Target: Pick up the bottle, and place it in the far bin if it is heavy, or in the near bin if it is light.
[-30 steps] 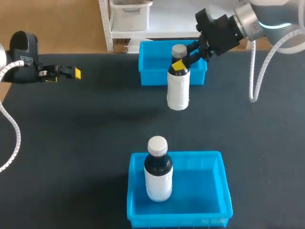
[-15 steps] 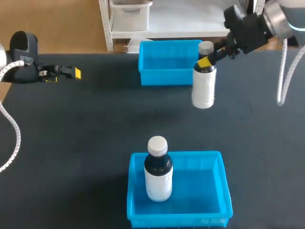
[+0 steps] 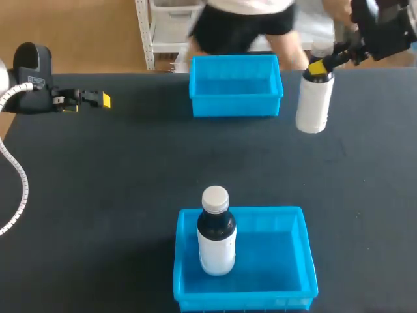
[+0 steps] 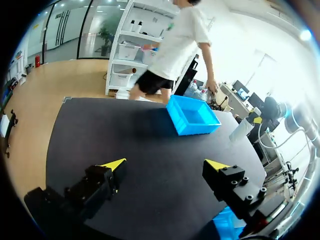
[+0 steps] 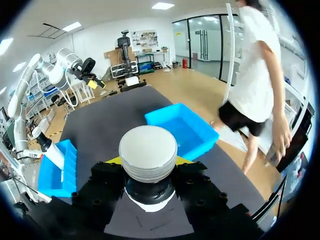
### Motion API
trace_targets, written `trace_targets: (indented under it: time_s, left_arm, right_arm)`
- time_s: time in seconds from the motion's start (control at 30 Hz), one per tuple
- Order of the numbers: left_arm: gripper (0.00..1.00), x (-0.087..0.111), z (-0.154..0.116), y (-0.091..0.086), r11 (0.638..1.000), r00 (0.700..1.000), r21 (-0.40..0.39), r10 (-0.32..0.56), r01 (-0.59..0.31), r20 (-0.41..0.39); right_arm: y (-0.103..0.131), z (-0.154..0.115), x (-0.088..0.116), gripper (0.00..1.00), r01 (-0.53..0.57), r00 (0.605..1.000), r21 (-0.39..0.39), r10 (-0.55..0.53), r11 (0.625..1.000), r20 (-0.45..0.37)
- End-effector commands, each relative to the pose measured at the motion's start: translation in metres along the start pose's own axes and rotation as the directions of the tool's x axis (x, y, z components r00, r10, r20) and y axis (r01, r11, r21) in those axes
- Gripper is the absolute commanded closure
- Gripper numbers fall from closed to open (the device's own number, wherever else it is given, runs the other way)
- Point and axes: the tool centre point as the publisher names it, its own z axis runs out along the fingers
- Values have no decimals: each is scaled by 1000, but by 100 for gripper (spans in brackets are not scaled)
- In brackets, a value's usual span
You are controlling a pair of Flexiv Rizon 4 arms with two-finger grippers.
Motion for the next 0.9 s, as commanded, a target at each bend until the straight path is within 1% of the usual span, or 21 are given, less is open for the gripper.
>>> trace_targets:
  time_s: [0.03,0.23,0.43,0.63,0.77,0.9]
  left_arm:
    - [0,0,0,0,1000,1000,0,0,0,0]
    - [0,0,0,0,1000,1000,0,0,0,0]
    - [0,0,0,0,1000,1000,0,0,0,0]
    - [0,0,0,0,1000,1000,0,0,0,0]
    - [0,0,0,0,1000,1000,0,0,0,0]
    - [0,0,0,0,1000,1000,0,0,0,0]
  right_arm:
    - [-14,-13,-9,64,-1,1000,9,1,1000,-6]
    - [-35,-13,-25,64,15,1000,28,-15,1000,-15]
    - [-51,0,-48,64,57,998,18,-57,998,-9]
    - [-64,19,-72,65,98,995,-18,-97,995,5]
    - [-67,33,-89,65,140,990,-35,-140,989,7]
    - [-68,50,-104,67,176,984,-69,-176,982,11]
